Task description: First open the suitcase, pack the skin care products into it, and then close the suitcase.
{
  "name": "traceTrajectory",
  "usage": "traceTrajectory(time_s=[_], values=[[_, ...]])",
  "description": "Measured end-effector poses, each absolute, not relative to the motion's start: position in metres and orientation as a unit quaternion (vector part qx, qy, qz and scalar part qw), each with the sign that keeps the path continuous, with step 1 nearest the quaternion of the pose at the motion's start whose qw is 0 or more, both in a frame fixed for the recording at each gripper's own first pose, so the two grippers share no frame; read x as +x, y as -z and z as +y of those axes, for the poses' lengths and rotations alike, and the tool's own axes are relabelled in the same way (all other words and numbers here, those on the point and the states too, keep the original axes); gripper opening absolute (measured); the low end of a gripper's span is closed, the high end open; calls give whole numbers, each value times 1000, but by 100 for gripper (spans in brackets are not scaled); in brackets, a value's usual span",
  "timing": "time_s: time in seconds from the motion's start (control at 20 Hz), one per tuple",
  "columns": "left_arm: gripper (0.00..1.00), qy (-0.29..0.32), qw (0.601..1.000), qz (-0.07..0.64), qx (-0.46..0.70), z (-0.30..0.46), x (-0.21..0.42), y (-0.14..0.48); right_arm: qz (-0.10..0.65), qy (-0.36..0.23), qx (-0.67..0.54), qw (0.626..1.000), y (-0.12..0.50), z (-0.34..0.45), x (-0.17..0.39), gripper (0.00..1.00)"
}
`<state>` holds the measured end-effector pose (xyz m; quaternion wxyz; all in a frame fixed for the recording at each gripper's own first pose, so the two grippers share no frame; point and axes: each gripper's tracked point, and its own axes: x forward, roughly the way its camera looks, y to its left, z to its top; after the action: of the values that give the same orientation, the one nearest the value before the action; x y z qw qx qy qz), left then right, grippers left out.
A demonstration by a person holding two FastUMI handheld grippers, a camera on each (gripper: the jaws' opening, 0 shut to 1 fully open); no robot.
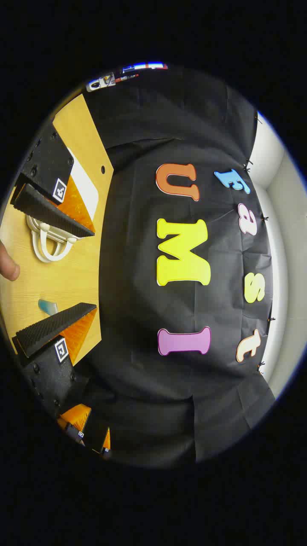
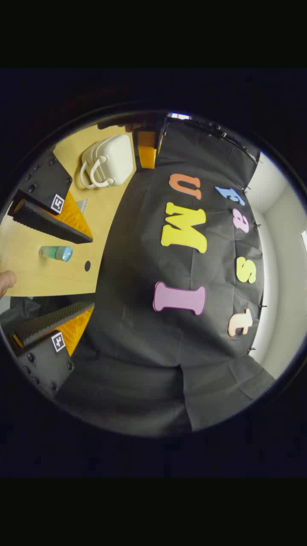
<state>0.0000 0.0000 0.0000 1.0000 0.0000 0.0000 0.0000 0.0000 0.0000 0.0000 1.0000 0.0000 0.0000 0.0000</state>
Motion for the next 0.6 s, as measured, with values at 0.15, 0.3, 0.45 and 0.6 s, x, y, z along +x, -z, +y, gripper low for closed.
traceTrajectory(time_s=[0.15, 0.3, 0.45, 0.6], values=[[99, 1, 1000, 3, -6, 4, -4, -11, 4, -6, 15, 1000, -35, 17, 0, 82], [98, -1, 1000, -5, 7, 17, -1, -30, -6, 9, 34, 999, -73, 28, 6, 81], [99, 2, 1000, -8, 7, 32, 7, -37, -2, 15, 48, 999, -95, 47, 18, 81], [99, -4, 1000, -3, 8, 49, 17, -38, -2, 20, 44, 999, -108, 64, 31, 82]])
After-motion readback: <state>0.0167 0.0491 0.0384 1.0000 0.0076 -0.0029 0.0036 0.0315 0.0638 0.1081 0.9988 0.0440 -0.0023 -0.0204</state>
